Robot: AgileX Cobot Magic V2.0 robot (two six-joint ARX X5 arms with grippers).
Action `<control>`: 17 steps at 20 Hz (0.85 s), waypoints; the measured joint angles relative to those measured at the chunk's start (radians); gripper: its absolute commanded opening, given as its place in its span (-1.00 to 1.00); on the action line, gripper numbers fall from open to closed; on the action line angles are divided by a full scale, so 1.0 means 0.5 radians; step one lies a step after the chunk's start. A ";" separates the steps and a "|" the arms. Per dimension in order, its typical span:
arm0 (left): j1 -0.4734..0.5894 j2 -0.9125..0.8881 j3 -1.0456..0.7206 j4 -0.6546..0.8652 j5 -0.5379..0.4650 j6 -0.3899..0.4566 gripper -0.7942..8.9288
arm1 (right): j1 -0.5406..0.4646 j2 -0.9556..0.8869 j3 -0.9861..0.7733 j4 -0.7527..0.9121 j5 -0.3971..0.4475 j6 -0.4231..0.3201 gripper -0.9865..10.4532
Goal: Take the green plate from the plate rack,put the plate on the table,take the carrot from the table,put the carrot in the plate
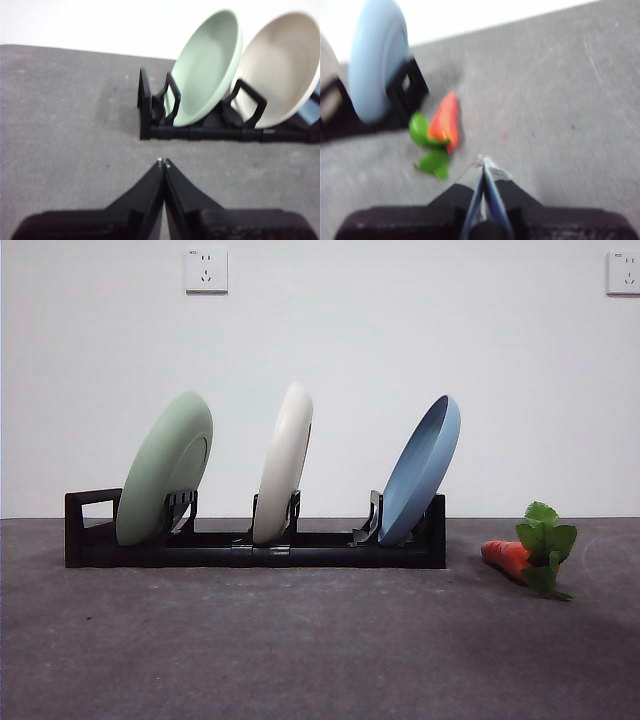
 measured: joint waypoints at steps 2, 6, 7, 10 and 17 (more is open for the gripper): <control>0.000 0.000 0.000 0.047 0.002 -0.076 -0.85 | 0.000 0.000 0.000 0.014 -0.004 0.037 -0.83; 0.000 0.000 0.026 0.066 0.099 -0.251 -0.85 | 0.000 0.000 0.006 0.142 -0.066 0.122 -0.85; 0.000 0.001 0.069 0.041 0.109 -0.274 -0.85 | 0.000 0.005 0.031 0.175 -0.092 0.144 -0.85; 0.000 0.044 0.270 0.008 0.128 -0.298 -0.85 | 0.000 0.106 0.210 0.206 -0.111 0.172 -0.85; 0.000 0.337 0.691 -0.210 0.313 -0.308 -0.85 | 0.001 0.534 0.668 -0.030 -0.332 0.179 -0.85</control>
